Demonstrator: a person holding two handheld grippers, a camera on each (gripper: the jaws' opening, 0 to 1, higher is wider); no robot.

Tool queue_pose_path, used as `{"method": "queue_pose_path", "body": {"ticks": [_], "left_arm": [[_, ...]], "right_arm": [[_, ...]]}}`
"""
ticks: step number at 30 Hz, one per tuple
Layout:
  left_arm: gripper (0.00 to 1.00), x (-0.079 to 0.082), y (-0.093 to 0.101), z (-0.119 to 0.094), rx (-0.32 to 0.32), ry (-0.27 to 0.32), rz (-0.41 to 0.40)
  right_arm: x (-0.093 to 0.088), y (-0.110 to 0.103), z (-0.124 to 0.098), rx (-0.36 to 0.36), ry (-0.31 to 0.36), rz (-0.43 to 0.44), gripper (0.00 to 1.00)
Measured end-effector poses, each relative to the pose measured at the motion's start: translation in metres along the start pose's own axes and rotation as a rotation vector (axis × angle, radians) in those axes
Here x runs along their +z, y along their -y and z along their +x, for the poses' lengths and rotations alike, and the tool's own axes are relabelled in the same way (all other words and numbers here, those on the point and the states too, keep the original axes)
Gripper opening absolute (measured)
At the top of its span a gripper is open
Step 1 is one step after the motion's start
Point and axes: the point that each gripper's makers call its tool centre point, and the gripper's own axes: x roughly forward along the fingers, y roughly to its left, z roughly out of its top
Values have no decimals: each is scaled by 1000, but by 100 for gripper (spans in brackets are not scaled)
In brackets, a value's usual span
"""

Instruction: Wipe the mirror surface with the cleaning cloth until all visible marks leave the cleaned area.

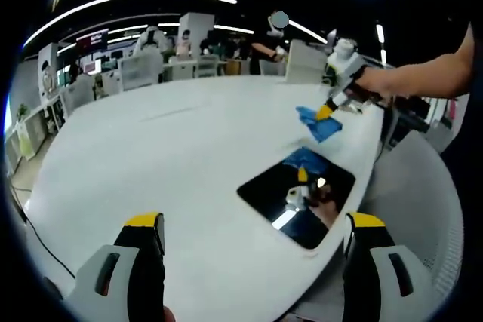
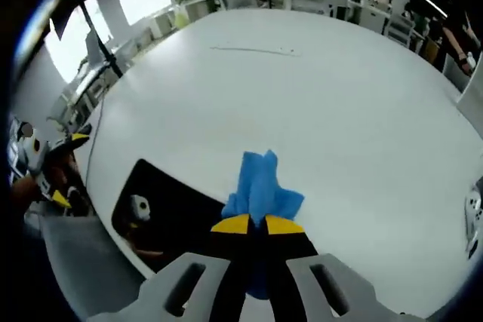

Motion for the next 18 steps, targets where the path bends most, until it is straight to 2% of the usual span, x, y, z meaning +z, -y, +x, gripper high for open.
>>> {"method": "queue_pose_path", "body": {"ticks": [4, 10, 12, 14, 15, 16, 17, 18], "left_arm": [[99, 0, -5, -1, 19, 2, -17], [99, 1, -9, -3, 32, -18, -18], [99, 5, -10, -5, 39, -11, -26], [99, 7, -11, -6, 45, -4, -23], [99, 6, -12, -5, 48, -7, -22], [99, 4, -14, -5, 53, -9, -21], [99, 2, -15, -5, 58, -9, -28], [99, -1, -16, -5, 63, -9, -35]], "right_arm": [[-20, 22, 9, -32, -47, 20, 1], [-50, 33, 30, -49, -120, 28, 1], [-65, 34, 40, -54, -160, 25, 1], [-92, 37, 50, -73, -239, -30, 0], [-78, 31, 49, -46, -150, 26, 0], [-80, 32, 51, -49, -164, 77, 0], [-77, 34, 41, -55, -167, 48, 0], [-78, 33, 40, -54, -167, 24, 0]]}}
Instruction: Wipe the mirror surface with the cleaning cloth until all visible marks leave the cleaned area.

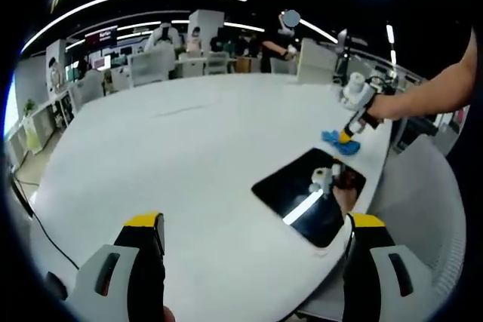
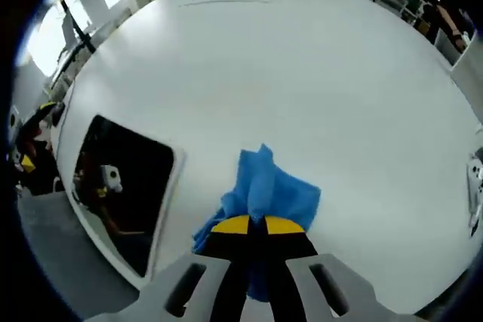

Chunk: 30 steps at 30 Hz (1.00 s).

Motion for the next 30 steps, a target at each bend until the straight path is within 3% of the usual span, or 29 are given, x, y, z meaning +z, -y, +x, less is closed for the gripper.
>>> {"method": "queue_pose_path", "body": {"ticks": [1, 6, 9, 11, 12, 14, 15, 16, 18, 19, 21, 24, 26, 30], "left_arm": [[99, -1, 0, 0, 2, 1, -7], [99, -3, 13, 1, -8, 1, -2], [100, 0, 10, -3, 19, 28, 2], [100, -1, 8, -4, 19, 37, -34], [100, -1, 7, -4, 24, 36, -35], [100, -2, 4, -6, 44, 34, -52], [100, 0, 1, -9, 58, 44, -68], [100, 2, 0, -11, 64, 55, -67], [100, 3, -4, -17, 85, 61, -56], [100, 2, -6, -18, 96, 60, -57], [100, 2, -12, -21, 119, 64, -76], [100, 3, -16, -22, 150, 72, -88], [100, 4, -12, -22, 149, 72, -86], [100, 3, 1, -16, 113, 69, -9]], "right_arm": [[1, 0, 2, 3, 5, -33, 0], [2, 3, 3, 37, 31, 18, 0], [3, 2, 2, 28, 31, -14, 0], [4, 1, 2, 61, 34, 35, 1], [15, -5, 4, 112, 122, 68, 8], [32, -24, -7, 243, 281, 176, 43], [30, -26, -14, 232, 313, 142, 62], [32, -24, -16, 212, 344, 114, 73], [42, -15, -33, 90, 509, -44, 100], [38, -18, -46, 68, 555, -137, 100], [16, -20, -48, 105, 519, -68, 100], [-4, -10, -50, 111, 506, -87, 100], [-15, 1, -54, 103, 515, -96, 100], [-30, 22, -69, 70, 573, -90, 100]]}}
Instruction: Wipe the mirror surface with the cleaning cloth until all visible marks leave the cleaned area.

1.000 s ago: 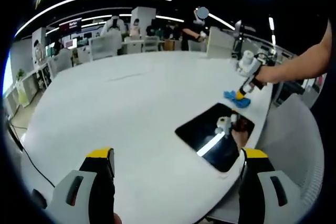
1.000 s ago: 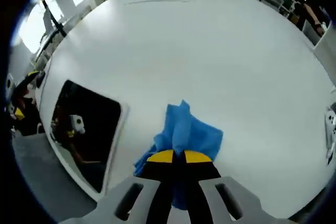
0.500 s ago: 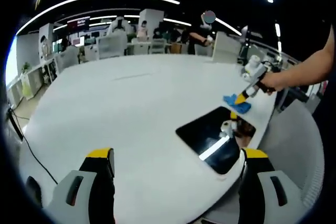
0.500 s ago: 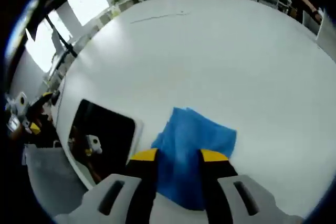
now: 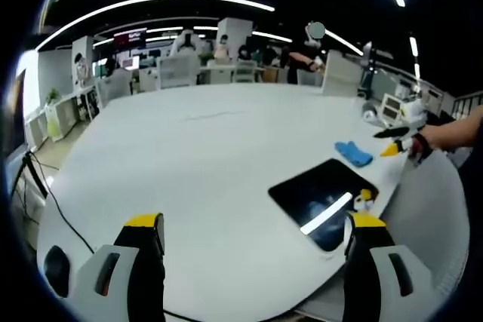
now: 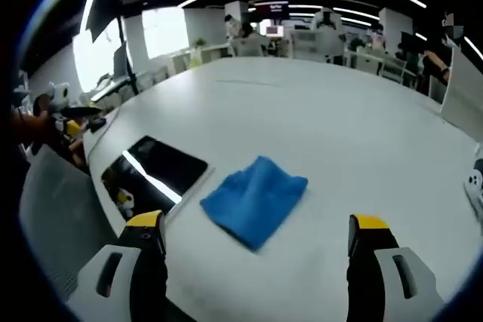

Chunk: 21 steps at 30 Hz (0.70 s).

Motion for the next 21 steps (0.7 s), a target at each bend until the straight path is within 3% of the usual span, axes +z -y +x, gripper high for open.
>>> {"method": "queue_pose_path", "body": {"ticks": [5, 9, 11, 15, 19, 21], "left_arm": [[100, 9, 5, 0, 14, 37, -17], [100, 8, 18, -1, 4, 6, -13], [100, 6, 27, -4, -23, -3, -55], [100, 5, 31, -11, 7, 11, -19], [100, -1, 26, -19, 75, -6, 3], [100, -7, 26, -21, 91, -20, -21]], "right_arm": [[-9, 8, -24, 14, 14, 2, 100], [-12, 14, -36, 27, 14, 6, 100], [-12, 12, -38, 33, 16, 2, 100], [-9, 8, -36, 71, 47, -8, 100], [-13, 0, -34, 119, 33, -24, 100], [-18, 1, -34, 129, 34, -27, 100]]}}
